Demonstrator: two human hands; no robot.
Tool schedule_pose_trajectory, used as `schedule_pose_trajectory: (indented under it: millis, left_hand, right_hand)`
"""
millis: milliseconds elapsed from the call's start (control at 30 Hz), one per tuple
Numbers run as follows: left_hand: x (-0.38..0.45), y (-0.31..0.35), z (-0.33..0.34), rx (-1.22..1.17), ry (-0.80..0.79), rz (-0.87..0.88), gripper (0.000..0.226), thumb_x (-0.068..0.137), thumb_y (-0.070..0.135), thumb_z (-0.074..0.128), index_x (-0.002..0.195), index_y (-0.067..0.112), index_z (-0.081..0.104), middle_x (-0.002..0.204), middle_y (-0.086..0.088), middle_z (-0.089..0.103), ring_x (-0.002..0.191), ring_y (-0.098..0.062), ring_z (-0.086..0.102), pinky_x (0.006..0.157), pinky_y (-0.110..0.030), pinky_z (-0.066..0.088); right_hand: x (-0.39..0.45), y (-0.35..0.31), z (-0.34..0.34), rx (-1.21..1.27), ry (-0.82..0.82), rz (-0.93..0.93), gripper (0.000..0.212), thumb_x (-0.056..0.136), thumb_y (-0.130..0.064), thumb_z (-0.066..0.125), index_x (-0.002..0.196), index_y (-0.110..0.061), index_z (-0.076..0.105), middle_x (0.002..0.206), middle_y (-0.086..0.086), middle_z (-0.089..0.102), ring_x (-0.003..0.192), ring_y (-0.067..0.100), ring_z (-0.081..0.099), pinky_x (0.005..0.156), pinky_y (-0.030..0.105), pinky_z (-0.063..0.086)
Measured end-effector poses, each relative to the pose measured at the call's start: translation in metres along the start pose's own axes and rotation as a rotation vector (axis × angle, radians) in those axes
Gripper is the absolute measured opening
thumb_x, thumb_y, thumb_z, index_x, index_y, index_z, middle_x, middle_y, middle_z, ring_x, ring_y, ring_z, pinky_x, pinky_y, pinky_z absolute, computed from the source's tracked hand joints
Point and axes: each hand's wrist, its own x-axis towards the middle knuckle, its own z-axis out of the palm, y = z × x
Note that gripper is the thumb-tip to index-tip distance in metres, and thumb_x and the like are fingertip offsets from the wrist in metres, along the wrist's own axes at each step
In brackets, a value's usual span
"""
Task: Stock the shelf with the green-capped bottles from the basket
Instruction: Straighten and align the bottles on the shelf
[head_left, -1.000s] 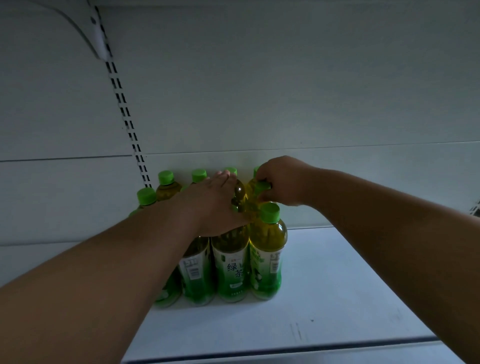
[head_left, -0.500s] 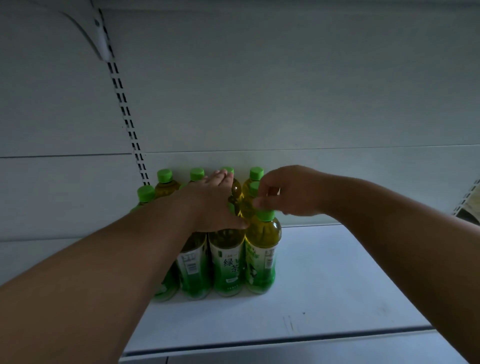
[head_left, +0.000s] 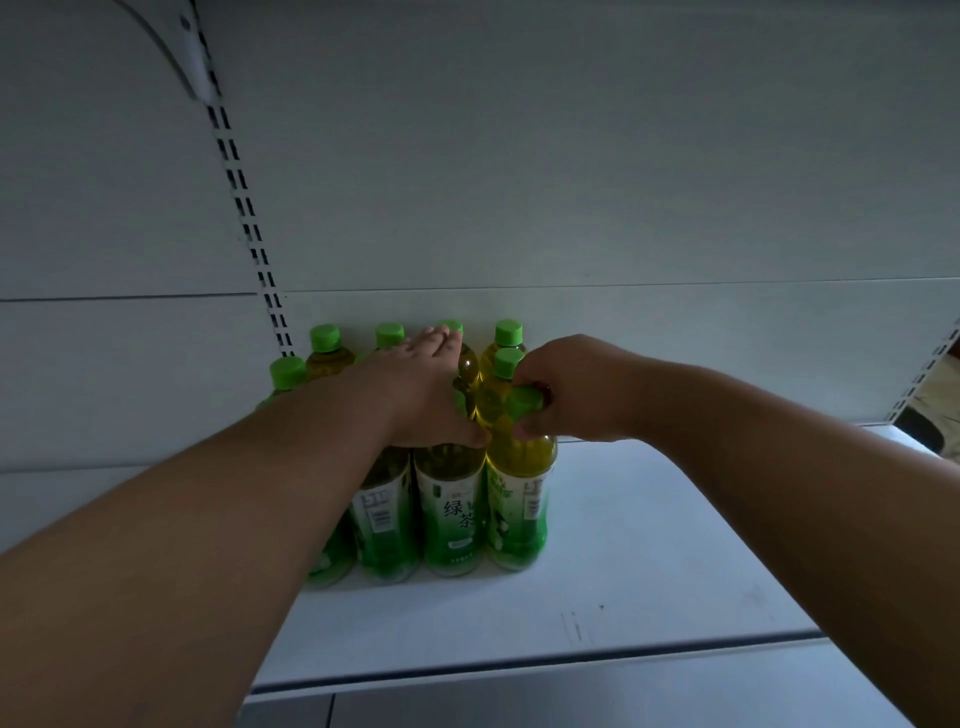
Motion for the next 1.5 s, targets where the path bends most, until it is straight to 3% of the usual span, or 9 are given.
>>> schedule_pose_trajectory:
  millis: [133,267,333,600,767,1000,1233,1400,1500]
  left_hand:
    - [0.002,-0.002,0.001,0.001,0.005,0.015,0.125,0.078,0.074,0.062,0.157,0.015,-0.015,0.166,-0.002,-0.016,0.152,-0.017,-0.01,0.121,-0.038,0.004]
    - [0.001,0.0,-0.002,0.0,-0.028,0.023,0.118,0.082,0.07,0.06,0.157,0.016,-0.015,0.166,0.0,-0.016,0.152,-0.016,-0.011,0.121,-0.036,0.003]
    - [0.0,0.002,-0.003,0.007,-0.023,0.015,0.117,0.083,0.069,0.06,0.157,0.017,-0.014,0.166,0.0,-0.016,0.152,-0.016,-0.009,0.121,-0.036,0.005]
    - [-0.001,0.0,-0.001,0.004,-0.011,0.014,0.117,0.083,0.07,0.06,0.157,0.018,-0.014,0.166,0.0,-0.016,0.152,-0.017,-0.01,0.121,-0.037,0.005]
    - [0.001,-0.001,0.0,0.014,-0.016,0.037,0.115,0.084,0.071,0.055,0.157,0.015,-0.014,0.166,-0.002,-0.015,0.152,-0.017,-0.009,0.12,-0.035,0.003]
    - [-0.002,0.001,-0.002,0.009,-0.013,0.02,0.116,0.083,0.069,0.059,0.157,0.018,-0.015,0.165,0.0,-0.017,0.152,-0.015,-0.01,0.12,-0.035,0.005]
    - [-0.001,0.001,-0.001,0.007,0.015,0.01,0.118,0.081,0.07,0.061,0.158,0.02,-0.013,0.165,0.001,-0.016,0.152,-0.016,-0.008,0.12,-0.036,0.006]
    - [-0.001,0.001,0.0,0.009,0.02,0.006,0.119,0.08,0.071,0.062,0.158,0.02,-0.012,0.166,0.002,-0.015,0.153,-0.016,-0.006,0.12,-0.038,0.008]
    - [0.001,0.0,0.0,0.016,0.024,0.009,0.119,0.08,0.072,0.061,0.158,0.02,-0.012,0.166,0.001,-0.014,0.153,-0.016,-0.006,0.12,-0.038,0.007]
  right_hand:
    - [0.001,-0.001,-0.012,0.003,-0.025,0.059,0.048,0.083,-0.058,0.067,0.107,-0.016,0.066,0.102,0.002,0.062,0.096,0.02,0.057,0.084,0.035,0.049]
    - [0.025,0.008,-0.013,0.142,0.203,0.193,0.044,0.091,-0.053,0.061,0.122,-0.023,0.057,0.114,0.003,0.065,0.099,0.021,0.058,0.08,0.033,0.048]
    - [0.037,0.009,-0.006,0.108,0.111,0.198,0.046,0.09,-0.05,0.063,0.128,-0.024,0.056,0.116,0.003,0.063,0.1,0.022,0.057,0.079,0.03,0.044]
    - [0.048,0.008,-0.004,0.048,0.016,0.175,0.046,0.086,-0.05,0.069,0.11,-0.011,0.066,0.086,0.0,0.052,0.085,0.019,0.051,0.069,0.028,0.039]
    - [0.044,0.017,-0.022,0.076,0.068,0.176,0.045,0.082,-0.047,0.074,0.103,-0.008,0.07,0.095,0.009,0.069,0.087,0.024,0.065,0.075,0.034,0.053]
    - [0.044,0.017,-0.005,0.0,0.026,0.188,0.04,0.087,-0.047,0.07,0.103,-0.01,0.068,0.094,0.006,0.061,0.086,0.021,0.056,0.069,0.03,0.043]
    - [0.042,0.021,0.001,0.028,0.072,0.178,0.033,0.086,-0.047,0.071,0.085,-0.017,0.058,0.082,0.0,0.053,0.082,0.02,0.052,0.06,0.028,0.037]
    - [0.043,0.019,0.001,0.039,0.077,0.171,0.039,0.086,-0.05,0.07,0.098,-0.012,0.067,0.093,0.006,0.062,0.086,0.021,0.056,0.067,0.028,0.041]
    - [0.045,0.018,0.002,0.02,0.077,0.168,0.038,0.086,-0.05,0.07,0.095,-0.014,0.065,0.087,0.003,0.058,0.083,0.02,0.055,0.056,0.026,0.037]
